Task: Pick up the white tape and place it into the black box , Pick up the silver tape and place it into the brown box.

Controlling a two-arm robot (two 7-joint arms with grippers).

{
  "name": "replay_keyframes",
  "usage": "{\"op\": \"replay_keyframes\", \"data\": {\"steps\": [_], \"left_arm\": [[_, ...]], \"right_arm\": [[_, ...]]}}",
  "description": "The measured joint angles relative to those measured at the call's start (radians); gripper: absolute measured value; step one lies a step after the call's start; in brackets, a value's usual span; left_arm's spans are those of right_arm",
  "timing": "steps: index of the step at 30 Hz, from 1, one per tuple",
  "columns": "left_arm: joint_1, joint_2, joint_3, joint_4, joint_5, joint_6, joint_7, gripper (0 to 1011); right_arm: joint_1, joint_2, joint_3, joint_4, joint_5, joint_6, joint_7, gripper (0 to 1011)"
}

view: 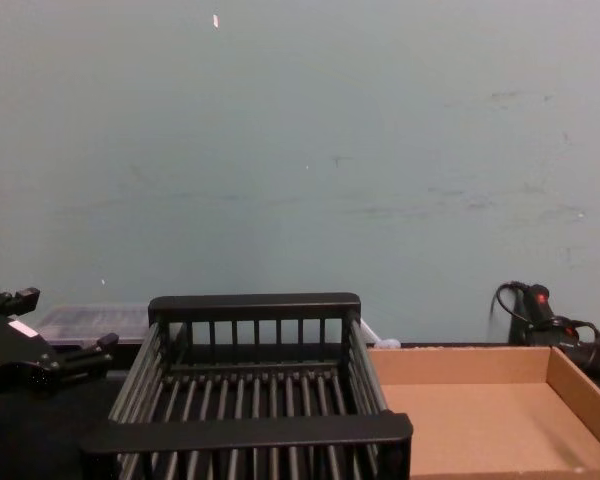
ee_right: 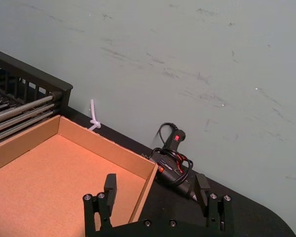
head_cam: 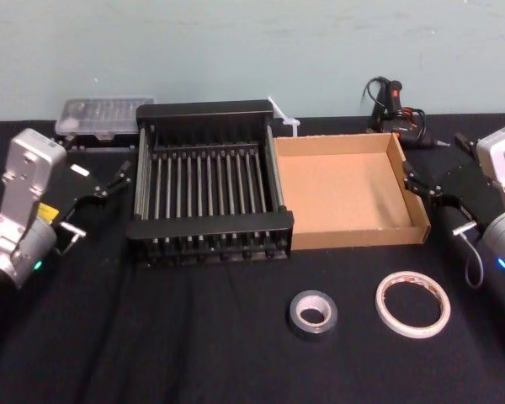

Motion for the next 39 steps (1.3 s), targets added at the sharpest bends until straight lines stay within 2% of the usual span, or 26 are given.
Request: {"op": "replay_keyframes", "data": {"steps": [39], "left_arm": [[0.0, 0.0, 0.0, 0.0, 0.0, 0.0, 0.0, 1001]], "right_arm": [[0.0, 0.0, 0.0, 0.0, 0.0, 0.0, 0.0, 1002]]}}
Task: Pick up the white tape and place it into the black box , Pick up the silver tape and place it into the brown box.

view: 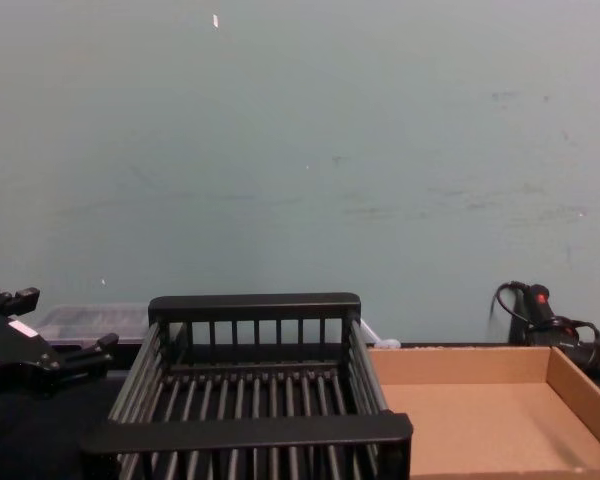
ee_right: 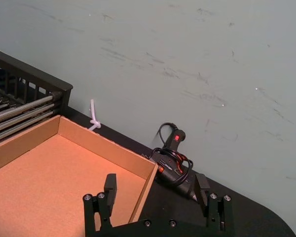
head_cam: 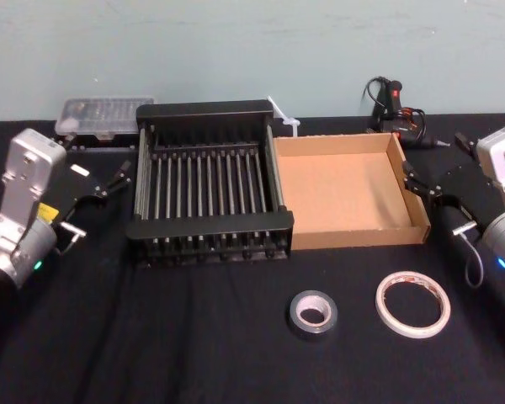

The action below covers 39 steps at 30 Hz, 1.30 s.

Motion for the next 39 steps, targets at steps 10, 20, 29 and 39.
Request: {"op": "replay_keyframes", "data": {"steps": [10, 20, 29, 39], "left_arm": [[0.0, 0.0, 0.0, 0.0, 0.0, 0.0, 0.0, 1001], [0.0, 0.0, 0.0, 0.0, 0.0, 0.0, 0.0, 1001], [0.0, 0.0, 0.0, 0.0, 0.0, 0.0, 0.0, 1001], [0.0, 0.0, 0.0, 0.0, 0.0, 0.0, 0.0, 1001]], "right_arm": [[0.0, 0.0, 0.0, 0.0, 0.0, 0.0, 0.0, 1002], [-0.002, -0.001, 0.004, 0.0, -0.005, -0.002, 0.006, 1002], [-0.046, 0.011, 0.04, -0.059, -0.007, -0.004, 0.03, 1002], [-0.181, 0.072, 0.115, -0.227, 0.05, 0.041, 0.049, 1002]]}}
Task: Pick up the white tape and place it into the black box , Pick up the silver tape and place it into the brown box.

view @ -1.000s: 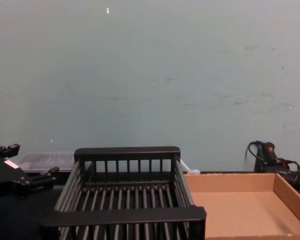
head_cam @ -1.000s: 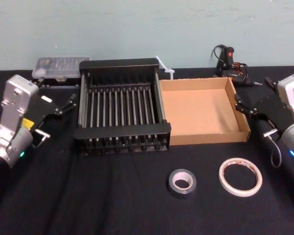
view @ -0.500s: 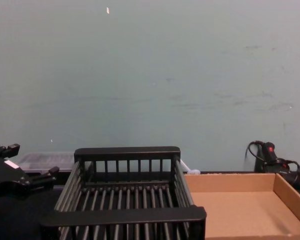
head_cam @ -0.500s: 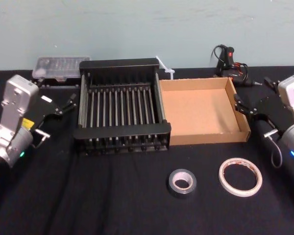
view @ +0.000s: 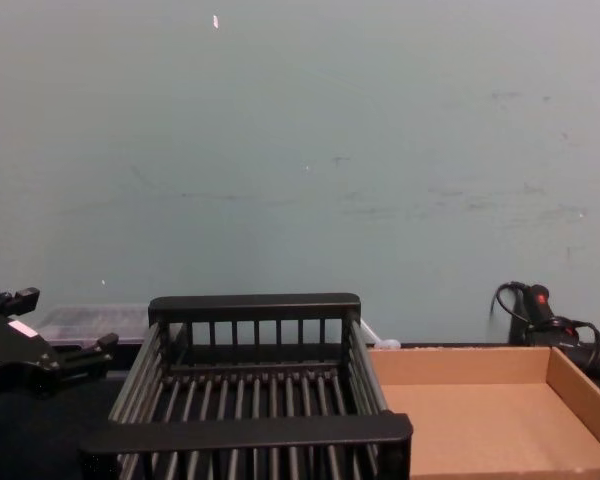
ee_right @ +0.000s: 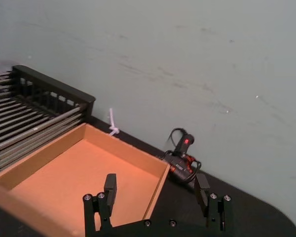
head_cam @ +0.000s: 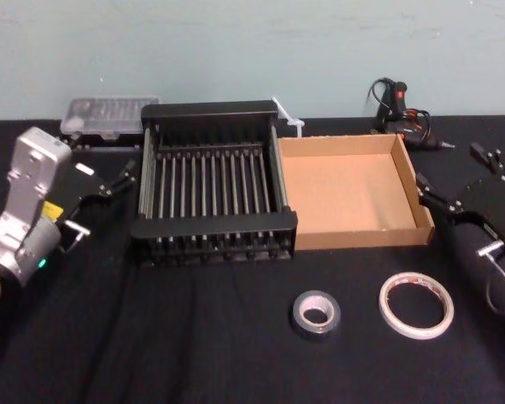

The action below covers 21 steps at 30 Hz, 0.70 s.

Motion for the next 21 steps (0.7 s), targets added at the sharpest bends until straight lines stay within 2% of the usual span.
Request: {"op": "replay_keyframes", "data": {"steps": [7, 9, 10, 13, 17, 21], "left_arm": [[0.0, 0.0, 0.0, 0.0, 0.0, 0.0, 0.0, 1001], [0.0, 0.0, 0.0, 0.0, 0.0, 0.0, 0.0, 1001], [0.0, 0.0, 0.0, 0.0, 0.0, 0.0, 0.0, 1001], [0.0, 0.0, 0.0, 0.0, 0.0, 0.0, 0.0, 1001], [0.0, 0.0, 0.0, 0.0, 0.0, 0.0, 0.0, 1002], [0.0, 0.0, 0.0, 0.0, 0.0, 0.0, 0.0, 1001]], "right_arm": [[-0.11, 0.054, 0.07, -0.116, 0.066, 0.069, 0.024, 1002], [-0.157, 0.079, 0.104, -0.157, 0.096, 0.101, 0.036, 1003], [-0.157, 0.079, 0.104, -0.157, 0.096, 0.101, 0.036, 1003], [-0.208, 0.104, 0.141, -0.195, 0.13, 0.142, 0.054, 1002], [-0.251, 0.123, 0.169, -0.22, 0.155, 0.177, 0.07, 1002], [-0.28, 0.129, 0.184, -0.229, 0.167, 0.208, 0.083, 1002]]}}
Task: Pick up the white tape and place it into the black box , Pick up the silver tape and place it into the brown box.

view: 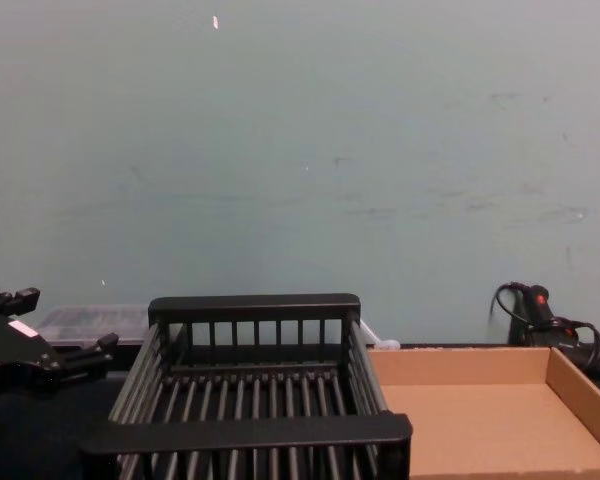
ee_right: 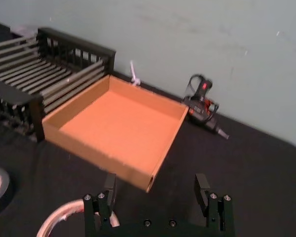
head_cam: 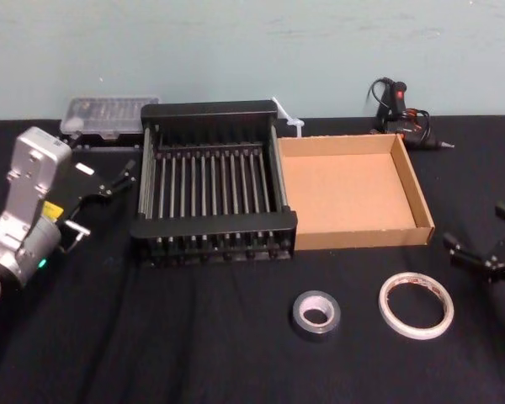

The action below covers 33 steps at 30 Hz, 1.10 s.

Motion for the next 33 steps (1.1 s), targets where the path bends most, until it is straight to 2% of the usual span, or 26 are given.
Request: {"op": "replay_keyframes", "data": {"steps": [6, 11, 33], "left_arm": [[0.0, 0.0, 0.0, 0.0, 0.0, 0.0, 0.0, 1001], [0.0, 0.0, 0.0, 0.0, 0.0, 0.0, 0.0, 1001], [0.0, 0.0, 0.0, 0.0, 0.0, 0.0, 0.0, 1002]], "right_arm": [[-0.02, -0.003, 0.004, 0.001, 0.004, 0.04, 0.012, 1002], [-0.014, -0.015, -0.013, 0.018, -0.002, 0.076, 0.032, 1002], [0.054, -0.102, -0.06, 0.118, -0.056, 0.125, 0.101, 1002]]}}
